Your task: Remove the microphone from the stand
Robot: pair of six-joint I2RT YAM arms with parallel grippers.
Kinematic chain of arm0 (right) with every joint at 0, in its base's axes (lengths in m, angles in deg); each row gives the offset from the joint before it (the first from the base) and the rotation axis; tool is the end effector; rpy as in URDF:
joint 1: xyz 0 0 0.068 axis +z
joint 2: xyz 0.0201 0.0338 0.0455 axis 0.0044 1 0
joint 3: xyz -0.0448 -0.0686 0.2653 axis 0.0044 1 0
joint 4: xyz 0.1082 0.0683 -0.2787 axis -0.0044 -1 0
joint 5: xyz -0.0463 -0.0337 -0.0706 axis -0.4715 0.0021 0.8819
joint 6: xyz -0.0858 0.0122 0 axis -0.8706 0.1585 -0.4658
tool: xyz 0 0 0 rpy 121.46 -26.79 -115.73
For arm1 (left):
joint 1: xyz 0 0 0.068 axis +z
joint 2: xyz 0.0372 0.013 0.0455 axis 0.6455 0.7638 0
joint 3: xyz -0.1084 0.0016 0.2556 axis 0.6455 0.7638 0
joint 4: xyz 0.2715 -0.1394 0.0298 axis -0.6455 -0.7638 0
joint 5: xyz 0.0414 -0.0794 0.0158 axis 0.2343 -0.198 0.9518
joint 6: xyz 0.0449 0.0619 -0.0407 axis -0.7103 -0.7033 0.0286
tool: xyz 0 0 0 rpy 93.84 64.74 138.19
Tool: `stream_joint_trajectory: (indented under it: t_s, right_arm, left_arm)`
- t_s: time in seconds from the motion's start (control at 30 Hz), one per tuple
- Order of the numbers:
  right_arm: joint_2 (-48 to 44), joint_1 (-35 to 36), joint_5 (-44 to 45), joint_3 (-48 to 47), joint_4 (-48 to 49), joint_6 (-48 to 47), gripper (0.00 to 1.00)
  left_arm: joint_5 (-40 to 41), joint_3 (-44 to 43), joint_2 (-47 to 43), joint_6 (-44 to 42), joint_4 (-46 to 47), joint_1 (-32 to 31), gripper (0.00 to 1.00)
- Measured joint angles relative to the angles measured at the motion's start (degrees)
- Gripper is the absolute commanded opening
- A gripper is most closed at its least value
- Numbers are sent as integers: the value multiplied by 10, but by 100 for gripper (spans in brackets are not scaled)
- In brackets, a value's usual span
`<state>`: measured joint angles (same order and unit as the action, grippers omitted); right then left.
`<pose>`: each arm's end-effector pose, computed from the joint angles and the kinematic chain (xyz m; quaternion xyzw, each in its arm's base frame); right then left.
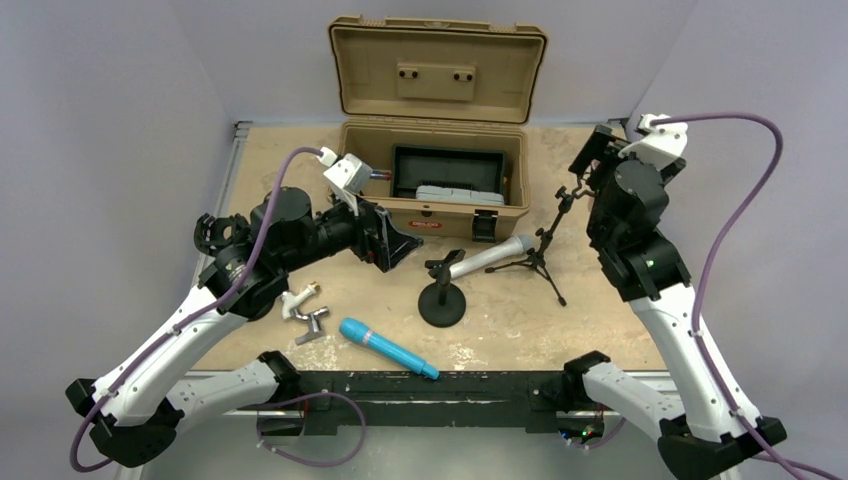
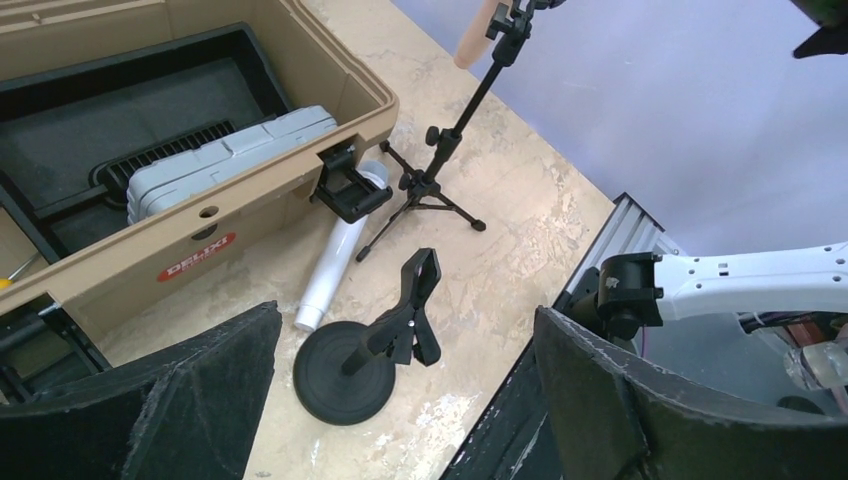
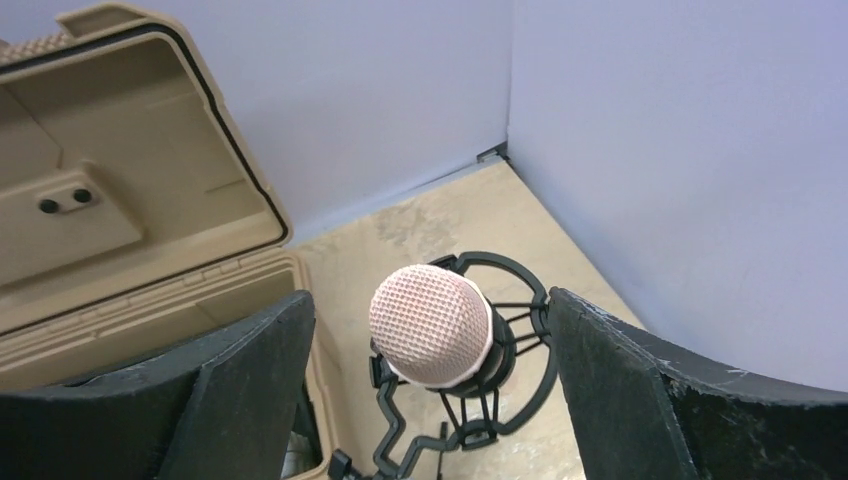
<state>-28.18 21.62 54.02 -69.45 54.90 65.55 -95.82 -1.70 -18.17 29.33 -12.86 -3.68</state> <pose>0.2483 0.0388 0.4718 0.2125 0.6714 -0.0767 0.7058 0.1892 -0.2024 0.4312 0.2070 0.7413 -0.4073 0.4917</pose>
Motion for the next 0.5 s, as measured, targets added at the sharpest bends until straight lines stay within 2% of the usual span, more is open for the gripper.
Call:
stream_joint_trajectory:
  t_s: [0.2, 0.5]
  right_arm:
    - [43, 0, 13, 0, 33, -61, 78]
    - [50, 0, 19, 9, 55, -92, 71]
  left_arm:
    - [9, 0, -10, -1, 0, 0, 97]
    - [18, 0, -19, -5, 0, 0, 97]
